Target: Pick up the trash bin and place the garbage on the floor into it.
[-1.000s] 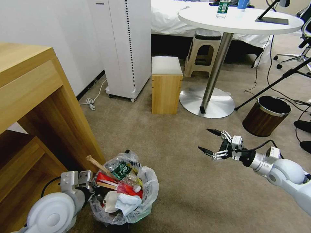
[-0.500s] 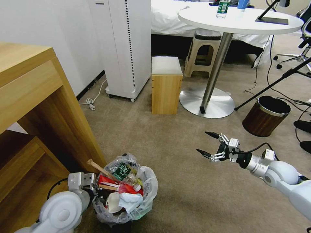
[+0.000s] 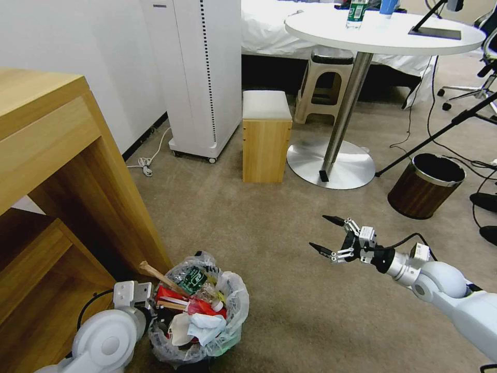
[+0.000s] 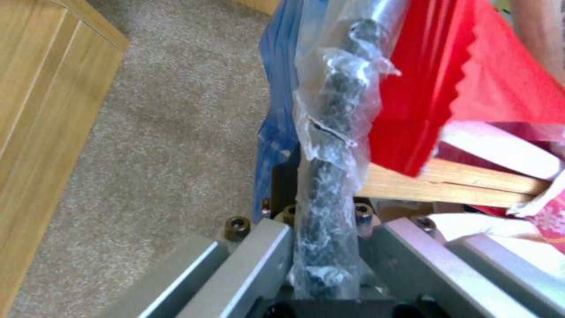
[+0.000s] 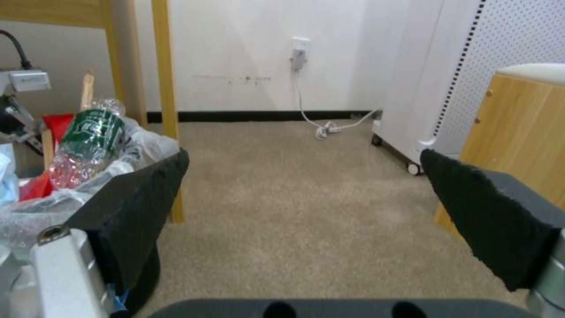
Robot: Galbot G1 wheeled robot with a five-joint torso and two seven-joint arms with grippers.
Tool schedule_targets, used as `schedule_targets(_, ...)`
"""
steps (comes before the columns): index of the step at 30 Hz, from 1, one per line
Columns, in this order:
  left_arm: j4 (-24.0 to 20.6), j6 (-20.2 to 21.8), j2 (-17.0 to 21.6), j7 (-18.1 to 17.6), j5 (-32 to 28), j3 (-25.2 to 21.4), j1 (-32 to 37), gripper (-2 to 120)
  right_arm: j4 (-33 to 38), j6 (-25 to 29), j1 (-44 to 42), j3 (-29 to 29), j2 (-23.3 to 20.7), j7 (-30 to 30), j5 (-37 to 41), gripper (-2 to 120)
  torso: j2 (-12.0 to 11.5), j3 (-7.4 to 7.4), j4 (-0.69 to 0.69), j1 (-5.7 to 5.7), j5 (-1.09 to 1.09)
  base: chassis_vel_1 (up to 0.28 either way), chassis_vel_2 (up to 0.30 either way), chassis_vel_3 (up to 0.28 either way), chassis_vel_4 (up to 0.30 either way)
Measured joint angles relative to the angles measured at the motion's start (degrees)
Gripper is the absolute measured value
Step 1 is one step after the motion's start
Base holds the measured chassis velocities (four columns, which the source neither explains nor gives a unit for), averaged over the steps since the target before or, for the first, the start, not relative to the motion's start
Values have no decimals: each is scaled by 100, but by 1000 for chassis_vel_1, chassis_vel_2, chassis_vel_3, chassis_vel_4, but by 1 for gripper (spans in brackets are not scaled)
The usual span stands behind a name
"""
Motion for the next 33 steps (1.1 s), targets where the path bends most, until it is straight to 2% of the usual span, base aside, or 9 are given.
schedule_targets(10,-42,62,-10,-14,-121,-43,18,0,-103,34,35,-48,21,-43,0,100,0,1,-1,0,-8,0,0,0,0)
schedule_targets(12,-117,89,56,-10,-209,-164,91,11,-150,53,78,-104,56,-59,-1,100,-1,2,-2,0,-8,0,0,0,0)
schedule_targets(14,-126,89,61,-9,-213,-181,101,12,-152,54,85,-111,58,-61,0,100,-1,2,-2,0,-8,0,0,0,0)
schedule_targets(16,-181,82,75,8,-216,-257,147,23,-154,55,148,-168,71,-64,17,100,-1,2,-1,0,-7,0,0,0,0)
schedule_targets(17,-181,82,75,8,-216,-257,147,23,-154,55,148,-168,71,-64,17,100,-1,2,-1,0,-7,0,0,0,0)
schedule_targets(23,-373,53,73,18,-240,-430,295,48,-139,55,161,-187,69,-66,30,100,-1,2,-1,0,-5,0,0,0,0)
schedule_targets(25,-400,53,79,17,-241,-471,328,51,-138,55,150,-177,66,-66,30,100,-1,2,-1,0,-6,0,0,0,0)
schedule_targets(31,-906,32,285,-25,-287,-971,759,78,-120,54,84,-110,41,-108,0,100,0,1,-1,0,-4,0,0,0,0)
schedule_targets(33,-962,33,296,-26,-287,-1025,816,80,-121,54,84,-108,48,-110,-6,100,-1,1,-1,0,-4,0,0,0,0)
